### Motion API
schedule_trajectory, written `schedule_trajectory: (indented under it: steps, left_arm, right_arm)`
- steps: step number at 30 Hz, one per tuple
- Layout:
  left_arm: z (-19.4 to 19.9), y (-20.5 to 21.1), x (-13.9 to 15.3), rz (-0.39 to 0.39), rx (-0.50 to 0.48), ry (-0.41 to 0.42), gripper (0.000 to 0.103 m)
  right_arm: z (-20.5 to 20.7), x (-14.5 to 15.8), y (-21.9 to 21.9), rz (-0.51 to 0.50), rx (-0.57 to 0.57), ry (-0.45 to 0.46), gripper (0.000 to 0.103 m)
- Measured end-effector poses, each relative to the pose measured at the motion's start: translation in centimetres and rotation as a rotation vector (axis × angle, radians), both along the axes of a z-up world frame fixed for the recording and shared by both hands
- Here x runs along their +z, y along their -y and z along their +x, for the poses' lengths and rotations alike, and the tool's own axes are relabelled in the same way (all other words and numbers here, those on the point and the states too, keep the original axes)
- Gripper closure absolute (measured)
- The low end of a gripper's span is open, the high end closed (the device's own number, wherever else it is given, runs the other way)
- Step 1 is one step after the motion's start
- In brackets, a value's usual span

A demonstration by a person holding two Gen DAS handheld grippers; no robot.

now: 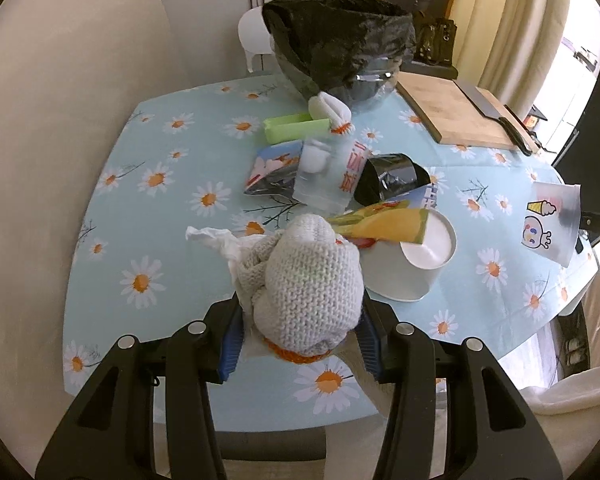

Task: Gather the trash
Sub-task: 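Carry the knitted bundle with left tool while right tool carries the cup to the bin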

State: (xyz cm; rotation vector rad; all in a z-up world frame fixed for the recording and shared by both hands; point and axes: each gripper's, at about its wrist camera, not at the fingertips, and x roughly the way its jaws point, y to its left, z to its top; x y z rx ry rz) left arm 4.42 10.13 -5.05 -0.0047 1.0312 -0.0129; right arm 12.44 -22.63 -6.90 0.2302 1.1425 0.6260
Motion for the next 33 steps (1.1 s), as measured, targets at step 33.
schedule_trajectory:
  steps: [33]
  left_arm:
    - [7.5, -2.7, 9.4, -0.001, 0.062, 0.118, 0.054]
  right_arm:
    - [10.1, 7.2, -2.2, 0.081, 0.150, 0.111, 0.099]
